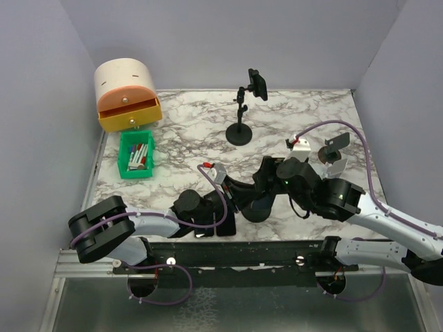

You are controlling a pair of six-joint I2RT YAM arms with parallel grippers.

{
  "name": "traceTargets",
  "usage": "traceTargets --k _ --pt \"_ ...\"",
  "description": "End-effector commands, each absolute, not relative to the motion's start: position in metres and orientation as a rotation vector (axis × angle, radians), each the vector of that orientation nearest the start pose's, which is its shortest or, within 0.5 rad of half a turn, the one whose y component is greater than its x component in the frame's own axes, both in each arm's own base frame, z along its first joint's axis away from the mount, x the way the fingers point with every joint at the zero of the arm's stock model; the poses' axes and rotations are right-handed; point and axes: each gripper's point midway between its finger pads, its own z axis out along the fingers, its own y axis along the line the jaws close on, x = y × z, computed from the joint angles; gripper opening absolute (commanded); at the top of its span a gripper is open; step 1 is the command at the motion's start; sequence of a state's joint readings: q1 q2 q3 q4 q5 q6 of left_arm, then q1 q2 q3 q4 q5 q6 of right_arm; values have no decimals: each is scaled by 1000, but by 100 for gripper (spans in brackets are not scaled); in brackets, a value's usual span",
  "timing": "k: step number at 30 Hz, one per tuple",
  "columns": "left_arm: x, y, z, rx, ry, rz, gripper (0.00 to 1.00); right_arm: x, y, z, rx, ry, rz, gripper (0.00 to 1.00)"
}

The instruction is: Remove the phone from the phone stand

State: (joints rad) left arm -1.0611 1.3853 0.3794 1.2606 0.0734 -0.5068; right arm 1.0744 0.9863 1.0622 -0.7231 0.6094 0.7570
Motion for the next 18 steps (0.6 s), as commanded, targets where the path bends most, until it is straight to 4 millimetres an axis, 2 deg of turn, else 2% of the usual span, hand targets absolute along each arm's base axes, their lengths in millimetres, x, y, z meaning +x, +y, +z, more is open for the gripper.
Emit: traceTargets --k 1,4,9,12,16,18 --pt "171 -366 227 457 1377 -1329 0 206 220 247 -23 2096 435 92" --pt "170 -365 228 458 1376 -1334 0 206 222 245 -30 2100 439 90" --pt "168 -364 228 460 1374 -1343 0 205 224 245 -42 2093 455 73" --pt "166 -363 228 463 1376 -1347 10 205 224 243 -50 2098 452 63" --pt "161 -362 230 473 1372 -1373 40 203 223 242 -61 2098 453 47" --pt "158 -360 233 472 1369 -1389 49 203 222 242 -71 2094 453 40"
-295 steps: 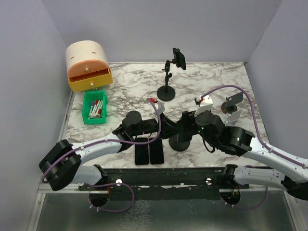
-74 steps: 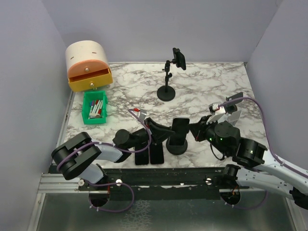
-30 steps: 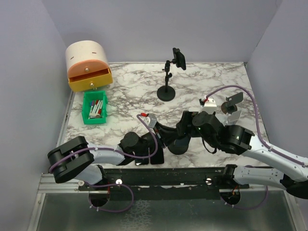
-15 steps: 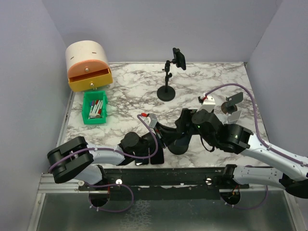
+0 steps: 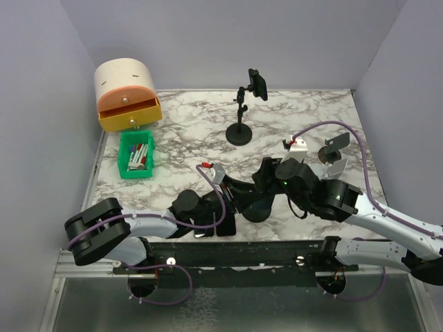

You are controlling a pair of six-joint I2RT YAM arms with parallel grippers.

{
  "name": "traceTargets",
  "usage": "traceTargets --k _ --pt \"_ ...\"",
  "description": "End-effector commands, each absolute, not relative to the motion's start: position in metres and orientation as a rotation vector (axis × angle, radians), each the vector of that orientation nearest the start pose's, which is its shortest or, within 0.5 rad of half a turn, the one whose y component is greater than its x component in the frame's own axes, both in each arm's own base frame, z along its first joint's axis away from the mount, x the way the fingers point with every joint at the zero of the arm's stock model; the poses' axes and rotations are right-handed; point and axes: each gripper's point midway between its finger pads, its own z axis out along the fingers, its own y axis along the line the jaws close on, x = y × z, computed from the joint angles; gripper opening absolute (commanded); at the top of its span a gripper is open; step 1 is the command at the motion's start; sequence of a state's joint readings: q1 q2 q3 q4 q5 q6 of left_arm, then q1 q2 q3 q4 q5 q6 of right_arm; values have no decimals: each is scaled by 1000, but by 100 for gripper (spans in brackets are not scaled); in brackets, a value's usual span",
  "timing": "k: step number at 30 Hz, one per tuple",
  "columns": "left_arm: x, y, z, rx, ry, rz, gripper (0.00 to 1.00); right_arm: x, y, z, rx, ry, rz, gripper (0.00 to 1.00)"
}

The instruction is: Remove the phone from the phone stand

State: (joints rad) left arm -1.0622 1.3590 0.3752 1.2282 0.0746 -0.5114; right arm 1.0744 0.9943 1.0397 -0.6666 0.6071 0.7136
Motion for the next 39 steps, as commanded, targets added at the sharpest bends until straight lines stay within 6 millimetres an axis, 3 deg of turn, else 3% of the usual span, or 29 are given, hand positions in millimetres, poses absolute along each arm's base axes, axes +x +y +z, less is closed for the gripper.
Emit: traceTargets --k 1,6,11,20,25,29,31,39 --pt "157 -359 234 470 1370 -1393 50 203 221 243 -76 2091 451 36" --pt "153 -358 239 492 1373 -1402 55 202 222 242 -97 2090 453 24" --pt "150 -367 236 541 1388 -1421 55 202 225 242 -107 2089 468 22" --pt "153 -371 238 531 1396 -1439 45 200 227 241 -120 2090 481 18" --pt "152 -370 241 529 1381 -1457 23 200 228 240 -122 2091 486 17" --pt "155 -364 243 487 1363 -1476 0 200 227 239 -122 2092 483 9" --pt "157 -358 243 446 1352 -1490 0 200 225 237 -115 2091 477 1" --pt "161 -336 246 304 1283 -1599 0 198 221 227 -89 2092 479 0"
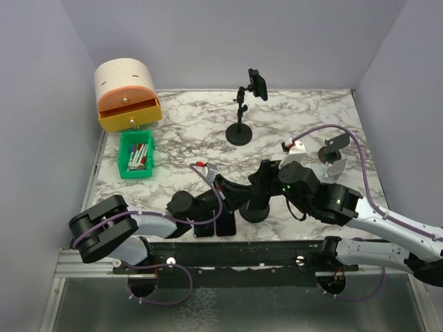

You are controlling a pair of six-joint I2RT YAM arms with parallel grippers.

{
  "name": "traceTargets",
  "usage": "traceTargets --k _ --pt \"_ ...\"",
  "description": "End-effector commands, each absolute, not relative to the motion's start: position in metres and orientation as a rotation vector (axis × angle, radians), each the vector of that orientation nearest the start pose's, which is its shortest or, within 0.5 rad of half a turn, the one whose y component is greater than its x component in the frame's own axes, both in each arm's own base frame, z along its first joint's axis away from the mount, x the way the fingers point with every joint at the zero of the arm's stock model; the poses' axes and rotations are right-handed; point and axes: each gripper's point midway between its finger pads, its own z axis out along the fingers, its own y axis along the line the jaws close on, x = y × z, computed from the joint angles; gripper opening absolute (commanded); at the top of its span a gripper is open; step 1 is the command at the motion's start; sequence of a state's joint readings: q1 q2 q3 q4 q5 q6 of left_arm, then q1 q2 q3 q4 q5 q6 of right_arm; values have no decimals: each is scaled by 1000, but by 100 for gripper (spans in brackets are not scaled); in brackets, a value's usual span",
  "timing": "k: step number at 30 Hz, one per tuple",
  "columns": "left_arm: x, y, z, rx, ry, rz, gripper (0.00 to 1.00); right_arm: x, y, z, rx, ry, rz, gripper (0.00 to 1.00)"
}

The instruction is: Remove the phone from the phone stand

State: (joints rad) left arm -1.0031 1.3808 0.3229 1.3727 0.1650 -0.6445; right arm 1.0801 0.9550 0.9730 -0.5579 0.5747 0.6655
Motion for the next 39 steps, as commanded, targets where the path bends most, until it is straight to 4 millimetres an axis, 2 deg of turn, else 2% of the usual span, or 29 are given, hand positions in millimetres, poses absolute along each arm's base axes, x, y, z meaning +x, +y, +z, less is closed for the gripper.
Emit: traceTargets --k 1,8,19,31,39 --pt "162 -334 247 291 1275 -1607 0 198 220 227 -84 2091 480 0" --pt "165 -322 247 198 1241 -1650 0 198 211 226 -10 2061 503 0" --pt "164 -328 248 202 1249 -1692 0 192 226 232 -64 2004 649 0" --pt "155 -336 247 244 1272 -1773 0 185 230 243 -129 1945 724 0" --pt "149 -339 249 290 1272 -1818 14 179 234 247 -199 1925 758 0"
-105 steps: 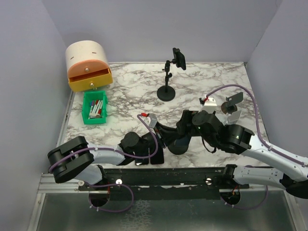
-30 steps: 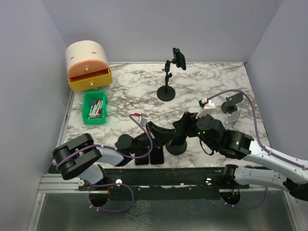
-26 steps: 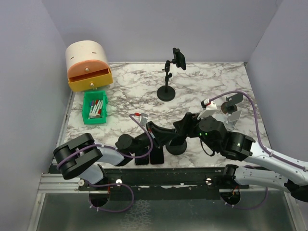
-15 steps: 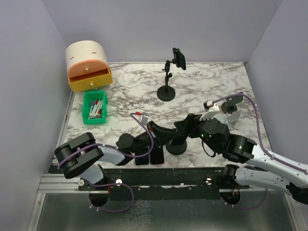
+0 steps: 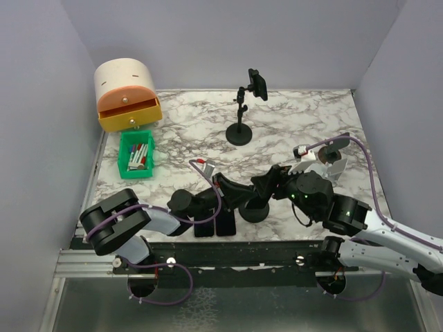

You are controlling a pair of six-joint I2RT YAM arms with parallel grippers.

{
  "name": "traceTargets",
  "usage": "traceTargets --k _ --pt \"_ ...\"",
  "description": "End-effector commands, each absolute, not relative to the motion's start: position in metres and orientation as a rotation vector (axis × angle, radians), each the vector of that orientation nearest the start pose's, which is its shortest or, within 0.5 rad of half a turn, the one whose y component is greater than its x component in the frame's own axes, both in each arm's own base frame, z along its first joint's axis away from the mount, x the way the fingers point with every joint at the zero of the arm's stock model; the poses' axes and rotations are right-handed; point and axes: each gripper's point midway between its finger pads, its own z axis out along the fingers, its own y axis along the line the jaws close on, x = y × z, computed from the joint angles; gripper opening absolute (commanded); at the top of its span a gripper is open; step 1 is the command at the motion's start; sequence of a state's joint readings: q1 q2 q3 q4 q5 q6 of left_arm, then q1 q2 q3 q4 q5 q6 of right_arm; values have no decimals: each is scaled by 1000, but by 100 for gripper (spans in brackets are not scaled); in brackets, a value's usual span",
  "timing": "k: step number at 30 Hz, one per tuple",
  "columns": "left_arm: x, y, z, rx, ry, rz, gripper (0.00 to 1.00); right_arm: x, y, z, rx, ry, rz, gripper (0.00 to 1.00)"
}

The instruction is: Remove the phone from the phone stand

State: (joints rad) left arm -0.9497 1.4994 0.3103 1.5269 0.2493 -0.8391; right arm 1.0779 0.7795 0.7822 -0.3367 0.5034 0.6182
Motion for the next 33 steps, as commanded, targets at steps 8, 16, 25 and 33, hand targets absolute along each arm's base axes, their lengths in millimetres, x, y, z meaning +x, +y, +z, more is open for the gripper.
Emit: traceTargets --k 8,16,25,33 --pt "150 -339 253 308 1267 -1847 31 170 241 255 -278 1887 826 0" --pt "145 -340 255 355 1259 -1864 38 172 240 250 -258 1899 809 0" --pt "147 -341 259 368 1232 -1842 0 177 238 256 -220 1921 777 12" --pt "164 -337 260 314 1204 -1666 0 174 228 267 -208 1960 739 98"
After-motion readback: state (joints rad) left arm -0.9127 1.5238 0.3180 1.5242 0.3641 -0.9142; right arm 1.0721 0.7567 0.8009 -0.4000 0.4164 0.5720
